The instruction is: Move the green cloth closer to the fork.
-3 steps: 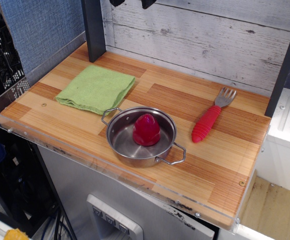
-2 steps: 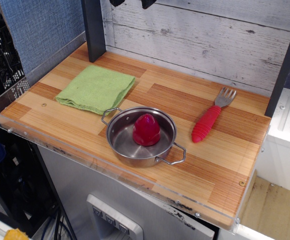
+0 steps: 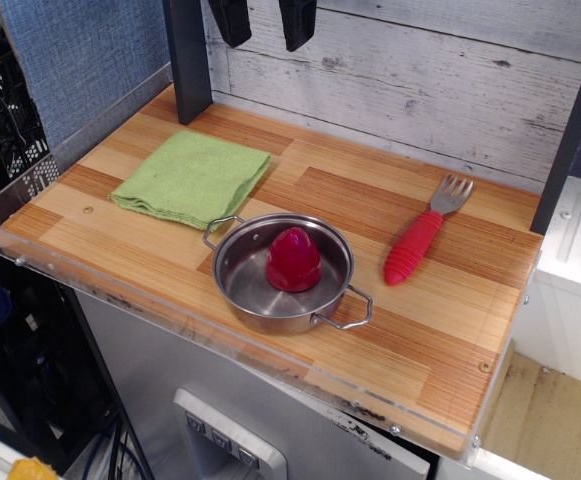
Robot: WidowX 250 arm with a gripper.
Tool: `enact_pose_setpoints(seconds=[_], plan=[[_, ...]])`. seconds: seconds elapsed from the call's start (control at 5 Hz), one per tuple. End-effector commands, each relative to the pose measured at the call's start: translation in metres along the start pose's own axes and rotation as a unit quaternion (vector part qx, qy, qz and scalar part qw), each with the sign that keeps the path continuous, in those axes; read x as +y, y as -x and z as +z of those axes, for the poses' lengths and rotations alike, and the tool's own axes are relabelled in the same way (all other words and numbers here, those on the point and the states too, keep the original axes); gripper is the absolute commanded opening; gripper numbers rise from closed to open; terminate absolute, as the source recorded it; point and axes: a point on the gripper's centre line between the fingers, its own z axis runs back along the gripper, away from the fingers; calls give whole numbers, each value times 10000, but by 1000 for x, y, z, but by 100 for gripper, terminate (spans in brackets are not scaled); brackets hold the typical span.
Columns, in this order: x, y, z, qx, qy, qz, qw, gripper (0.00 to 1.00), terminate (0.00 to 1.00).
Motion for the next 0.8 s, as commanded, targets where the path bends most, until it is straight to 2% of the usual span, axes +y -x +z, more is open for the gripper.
enact_pose_setpoints(seconds=[0.0, 0.2, 0.4, 0.6], plan=[[43, 29, -9, 109, -116, 538, 9984, 100, 0], [59, 48, -14, -383, -296, 830, 9954, 100, 0], [56, 48, -30, -506, -459, 719, 9951, 100, 0], [55, 47, -38, -500, -520, 356, 9968, 100, 0]])
